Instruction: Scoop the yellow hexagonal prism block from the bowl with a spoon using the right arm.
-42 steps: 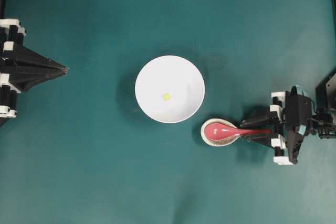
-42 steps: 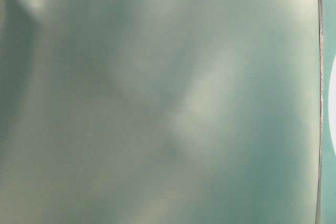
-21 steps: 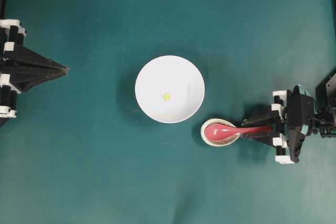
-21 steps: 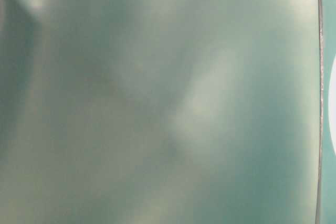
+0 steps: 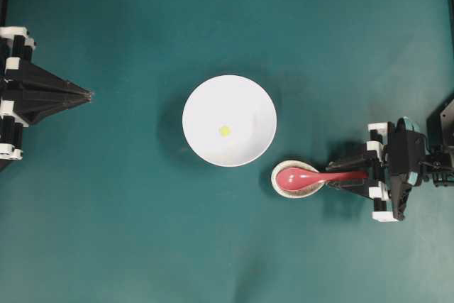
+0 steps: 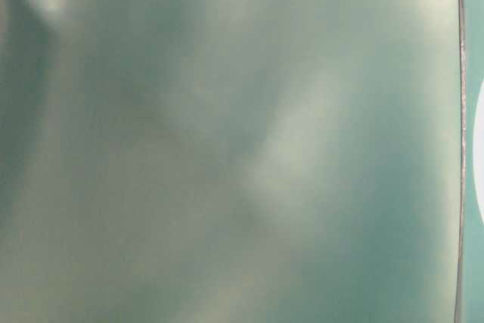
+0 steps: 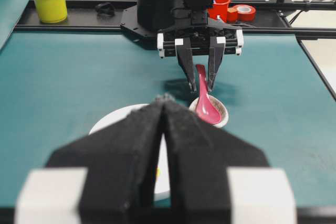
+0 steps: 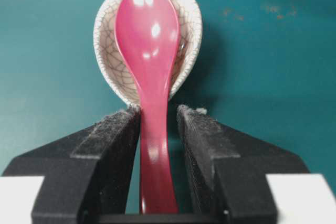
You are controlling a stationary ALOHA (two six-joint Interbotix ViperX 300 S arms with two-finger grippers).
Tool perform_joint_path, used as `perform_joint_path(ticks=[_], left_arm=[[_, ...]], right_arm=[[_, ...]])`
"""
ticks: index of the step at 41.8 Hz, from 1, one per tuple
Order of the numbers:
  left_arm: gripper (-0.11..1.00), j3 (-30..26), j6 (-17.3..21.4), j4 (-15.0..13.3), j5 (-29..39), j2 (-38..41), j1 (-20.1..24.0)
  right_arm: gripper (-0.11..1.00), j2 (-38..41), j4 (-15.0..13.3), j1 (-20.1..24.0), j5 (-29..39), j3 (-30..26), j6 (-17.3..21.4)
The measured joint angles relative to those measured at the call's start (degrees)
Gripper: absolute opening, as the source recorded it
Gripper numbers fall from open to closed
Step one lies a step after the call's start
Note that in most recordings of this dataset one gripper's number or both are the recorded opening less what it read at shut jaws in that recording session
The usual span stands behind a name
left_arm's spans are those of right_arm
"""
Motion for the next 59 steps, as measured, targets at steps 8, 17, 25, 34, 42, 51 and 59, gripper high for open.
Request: perform_joint_path(ticks=[8,17,25,34,42,51,59], left_arm=[[0.01,0.0,0.0,0.0,0.0,0.0,-0.1],[0.01,0.0,0.0,0.0,-0.1,0.0,-0.1],[0.01,0.0,0.0,0.0,0.0,0.0,-0.1],[0.01,0.0,0.0,0.0,0.0,0.0,-0.1],[0.01,0.0,0.0,0.0,0.0,0.0,-0.1],[0.01,0.0,0.0,0.0,0.0,0.0,0.0],[0.01,0.0,0.0,0.1,0.0,0.0,-0.1]], right_arm=[[0.41,0.1,0.0,0.0,-0.1,0.0,-0.6],[0.41,0.0,-0.1,0.0,-0.1,-0.2,-1.3],[0.41,0.0,-0.1,0.0,-0.1,-0.2,-1.4],[0.34,0.0,-0.1,0.0,-0.1,-0.2,-1.4],[0.21,0.0,-0.1,-0.1,0.0,-0.2,-1.5],[0.21,-2.0,-0.4,0.0,0.0,0.0,-1.6],[0.21,-3.6,-0.6,0.0,0.5,0.4,-1.6]])
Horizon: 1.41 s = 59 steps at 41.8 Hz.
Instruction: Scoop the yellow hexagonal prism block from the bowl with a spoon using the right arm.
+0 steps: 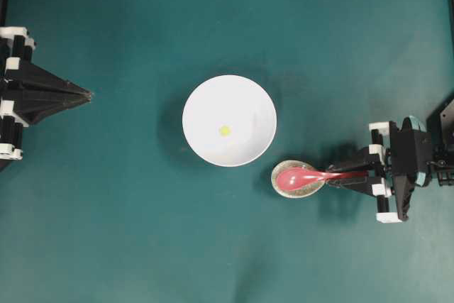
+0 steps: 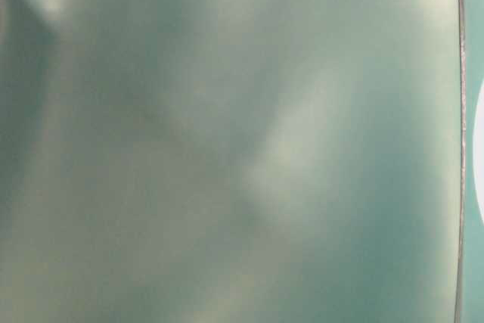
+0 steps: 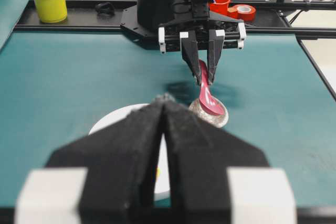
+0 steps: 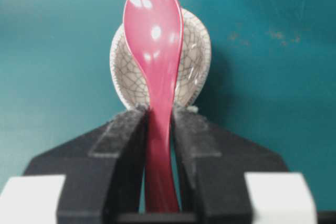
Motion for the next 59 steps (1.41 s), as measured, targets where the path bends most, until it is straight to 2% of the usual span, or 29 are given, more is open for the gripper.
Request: perform_joint_path(ticks=[14,46,54,59], left_arm=[[0.01,0.0,0.0,-0.1,0.0,0.0,0.0],[0.01,0.1,0.0,-0.1,0.0,0.0,0.0],[0.01,0.1,0.0,0.0,0.3,0.0,0.0],[0.01,0.1,0.0,-0.1,0.3,0.0,0.1]], right_arm=[[0.21,-2.1,0.0,0.0,5.4,-0.1,0.3],[0.20,-4.7,0.6,0.0,7.3,0.4,0.7],[0.43,-4.7,0.7,0.0,7.3,0.5,0.7],[0.49,-4.7,0.8,-0.1,7.3,0.5,0.7]])
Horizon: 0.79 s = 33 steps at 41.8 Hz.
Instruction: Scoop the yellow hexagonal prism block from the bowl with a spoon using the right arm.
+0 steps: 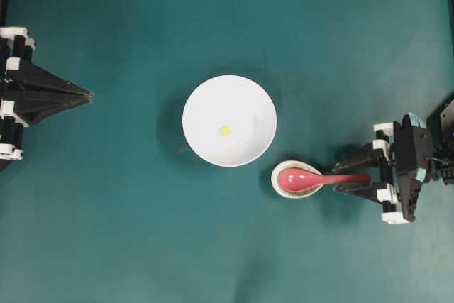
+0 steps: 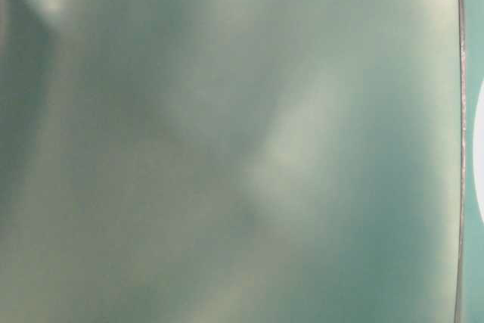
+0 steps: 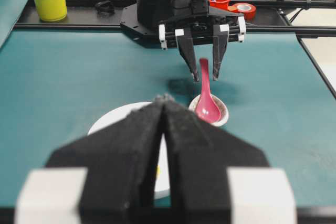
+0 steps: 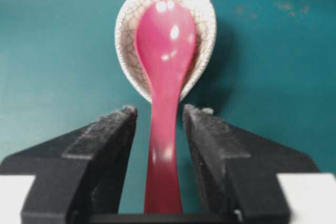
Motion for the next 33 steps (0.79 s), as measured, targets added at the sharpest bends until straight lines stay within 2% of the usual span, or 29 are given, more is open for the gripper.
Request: perform_joint_path(ticks=[33], left_arm=[[0.01,0.0,0.0,0.1,0.1,0.0,-0.1]], right_arm=[[0.48,2.2,0.1,-0.2,-2.9,-1.1,-0.7]])
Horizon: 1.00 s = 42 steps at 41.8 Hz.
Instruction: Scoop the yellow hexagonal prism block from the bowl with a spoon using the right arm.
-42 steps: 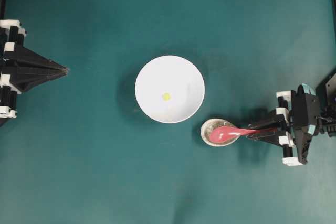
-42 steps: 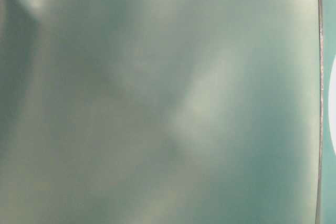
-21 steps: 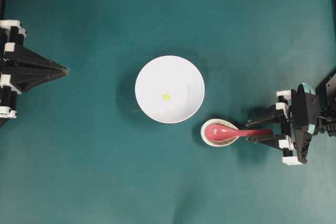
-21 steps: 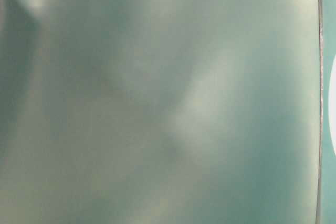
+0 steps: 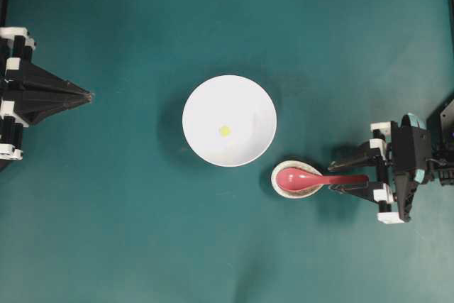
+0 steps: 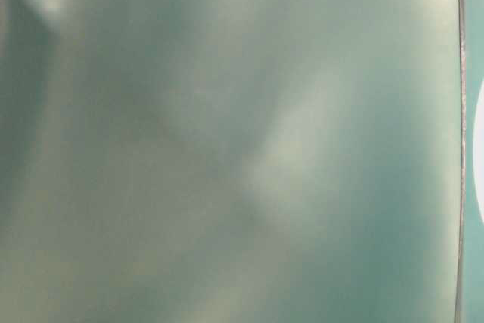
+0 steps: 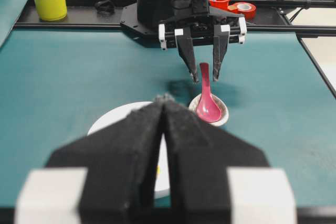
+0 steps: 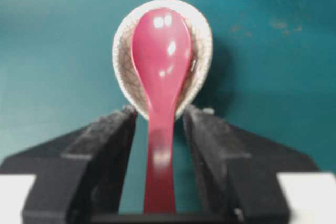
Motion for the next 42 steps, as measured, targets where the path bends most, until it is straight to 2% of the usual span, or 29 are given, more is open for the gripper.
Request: perform_joint_path(ticks=[16,42], left_arm=[[0.01,0.0,0.0,-0.1,-0.1,0.0,0.0],[0.01,0.0,-0.1,-0.1,0.3,0.0,0.0]], right_arm=[[0.48,3.3,2.6,0.0,-0.1,-1.1,0.0],[0.48,3.4,2.7,1.2,-0.2,-1.1,0.0]])
